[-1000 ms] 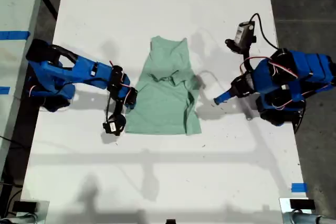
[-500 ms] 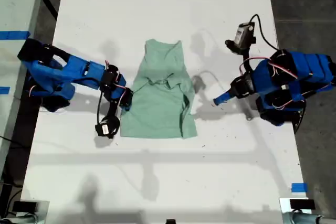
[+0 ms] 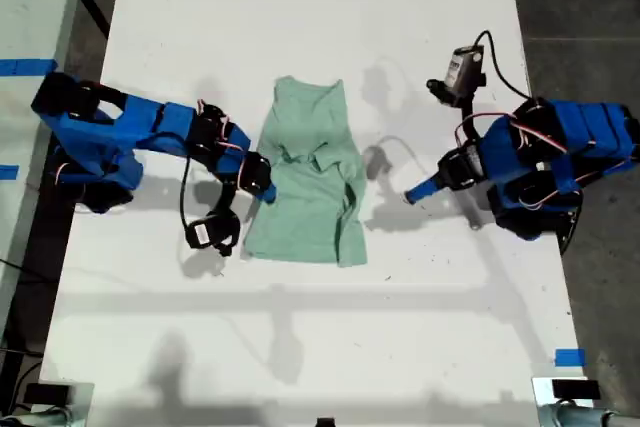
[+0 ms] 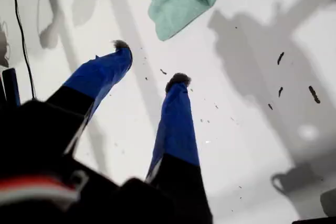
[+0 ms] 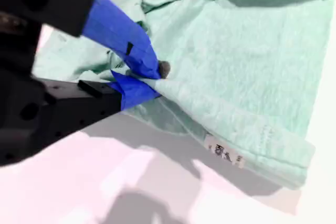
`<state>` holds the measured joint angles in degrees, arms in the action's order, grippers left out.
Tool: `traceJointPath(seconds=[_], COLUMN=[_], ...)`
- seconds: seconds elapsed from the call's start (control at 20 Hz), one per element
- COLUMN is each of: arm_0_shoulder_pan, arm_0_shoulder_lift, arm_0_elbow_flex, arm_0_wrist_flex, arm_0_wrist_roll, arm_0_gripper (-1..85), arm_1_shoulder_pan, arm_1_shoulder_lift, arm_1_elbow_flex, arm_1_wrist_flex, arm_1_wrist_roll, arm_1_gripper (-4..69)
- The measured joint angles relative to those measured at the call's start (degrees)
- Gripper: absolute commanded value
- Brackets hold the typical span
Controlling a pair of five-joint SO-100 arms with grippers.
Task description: Fold tshirt
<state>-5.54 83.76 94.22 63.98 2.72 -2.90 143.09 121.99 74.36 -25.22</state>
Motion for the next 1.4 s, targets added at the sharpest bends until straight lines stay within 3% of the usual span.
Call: traceJointPath(seconds=[0.1,0.25,0.35,0.45,0.55,0.7,0.8,1.25,1.4], arm_0_shoulder_pan=[0.00,0.00,-0.09,-0.53,-1.93,-3.96,-3.69,-0.97,1.76], arm_0_shoulder_lift=[-9.93,-22.85,-26.54,-26.81,-26.81,-26.10,-21.01,-6.77,0.53], arm_0_elbow_flex=[-9.49,-21.62,-24.43,-24.96,-24.96,-24.96,-24.96,-21.80,-19.51], arm_0_wrist_flex=[0.00,1.05,2.20,5.01,10.90,21.53,24.52,24.70,25.49], arm_0_wrist_roll=[0.88,1.32,1.32,0.26,-4.22,-5.36,-5.36,-5.71,-7.56], arm_0_gripper=[0.2,16.9,23.2,32.5,34.7,32.9,31.2,32.2,20.3], arm_1_shoulder_pan=[0.00,-0.18,-1.05,-1.41,-1.49,-1.58,-1.93,-2.37,-3.16], arm_1_shoulder_lift=[0.00,0.00,0.00,0.00,0.00,0.00,0.00,0.00,-0.88], arm_1_elbow_flex=[0.35,0.62,1.14,1.49,1.49,1.49,1.49,1.93,1.93], arm_1_wrist_flex=[-0.35,-0.97,-1.23,-1.32,-1.32,-1.32,-1.32,-1.32,-1.32], arm_1_wrist_roll=[0.09,0.53,0.70,0.97,0.97,1.23,1.58,2.02,2.11], arm_1_gripper=[18.0,18.0,18.0,17.9,17.9,17.9,17.9,17.9,17.9])
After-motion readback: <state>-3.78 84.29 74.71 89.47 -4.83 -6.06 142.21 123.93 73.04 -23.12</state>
